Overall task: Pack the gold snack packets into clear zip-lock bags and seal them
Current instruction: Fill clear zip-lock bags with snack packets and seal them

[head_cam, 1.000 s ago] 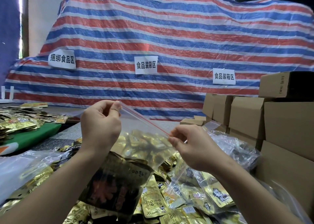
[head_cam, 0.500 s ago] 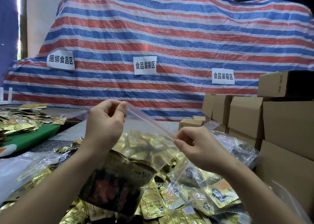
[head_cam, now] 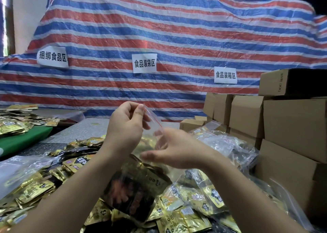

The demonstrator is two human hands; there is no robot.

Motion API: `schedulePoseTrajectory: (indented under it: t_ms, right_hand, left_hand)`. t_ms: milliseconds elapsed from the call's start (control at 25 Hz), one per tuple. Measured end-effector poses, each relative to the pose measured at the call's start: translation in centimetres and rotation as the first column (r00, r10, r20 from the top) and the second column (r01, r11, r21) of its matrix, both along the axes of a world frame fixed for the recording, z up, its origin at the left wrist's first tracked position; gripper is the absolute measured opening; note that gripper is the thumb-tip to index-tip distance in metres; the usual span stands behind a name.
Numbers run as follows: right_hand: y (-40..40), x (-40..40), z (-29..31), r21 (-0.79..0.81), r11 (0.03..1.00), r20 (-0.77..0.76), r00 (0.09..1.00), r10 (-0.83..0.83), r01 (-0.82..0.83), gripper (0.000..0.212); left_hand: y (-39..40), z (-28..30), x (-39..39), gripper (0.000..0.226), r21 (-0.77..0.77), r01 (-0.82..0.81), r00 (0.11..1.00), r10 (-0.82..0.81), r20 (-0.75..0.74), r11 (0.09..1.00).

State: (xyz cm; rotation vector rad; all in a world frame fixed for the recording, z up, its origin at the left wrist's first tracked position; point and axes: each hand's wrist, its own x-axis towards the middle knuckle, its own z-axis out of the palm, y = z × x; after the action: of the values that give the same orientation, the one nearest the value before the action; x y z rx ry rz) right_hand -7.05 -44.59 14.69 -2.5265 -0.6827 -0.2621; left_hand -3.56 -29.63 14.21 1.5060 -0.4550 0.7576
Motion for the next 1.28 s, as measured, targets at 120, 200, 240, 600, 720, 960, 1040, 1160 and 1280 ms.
schedulePoseTrajectory:
  t_ms: [120, 200, 240, 600, 720, 960, 1040, 1160, 1280]
  right_hand:
    - [1.0, 0.3, -1.5, 0.119, 0.991, -0.158, 0.984, 0.085, -0.067, 0.032]
    - [1.0, 0.7, -2.4, 0.19, 0.981, -0.127, 0.99, 0.069, -0.044, 0.015]
    - [0.7, 1.0, -2.8, 0.197, 0.98, -0.109, 0.994, 0.01, 0.012, 0.018]
    - [-9.4, 3.8, 3.5, 0.321, 0.814, -0.004, 0.861, -0.509, 0.483, 0.025]
    - [-14.3, 6.0, 5.7, 0.035, 0.693, 0.246, 0.666, -0.704, 0.72, 0.014]
    - [-19.9, 10.8, -3.8, -0.437, 0.612, 0.09, 0.709, -0.699, 0.659, 0.042]
    - [-20.7, 11.6, -8.5, -0.411, 0.617, 0.043, 0.69, -0.723, 0.671, 0.09]
    - [-21.9, 12.5, -10.1, -0.35, 0.605, 0.097, 0.67, -0.736, 0.715, 0.112]
    - [-22.1, 12.2, -10.4, -0.312, 0.641, 0.105, 0.696, -0.71, 0.701, 0.115]
  left_hand:
    - [-2.0, -0.2, -0.4, 0.021, 0.006, 0.102, 0.995, -0.102, 0.0, 0.995]
    - [-2.9, -0.3, -0.7, 0.02, 0.025, 0.143, 0.99, -0.143, -0.002, 0.989]
    - [-3.2, -0.3, -0.8, 0.02, 0.028, 0.156, 0.988, -0.156, -0.003, 0.987]
    - [0.2, -3.3, 0.4, 0.021, -0.011, 0.113, 0.986, -0.113, -0.121, 0.994]
    - [0.7, -5.1, 1.3, 0.021, -0.063, 0.079, 0.967, -0.092, -0.237, 0.995]
    - [-0.2, -7.7, 1.9, 0.022, -0.097, 0.11, 0.928, -0.137, -0.345, 0.989]
    - [-0.6, -8.6, 2.1, 0.023, -0.089, 0.125, 0.921, -0.149, -0.361, 0.988]
    - [-0.9, -9.9, 2.5, 0.022, -0.079, 0.096, 0.907, -0.12, -0.404, 0.992]
    - [-1.0, -10.6, 2.7, 0.02, -0.083, 0.084, 0.895, -0.112, -0.432, 0.993]
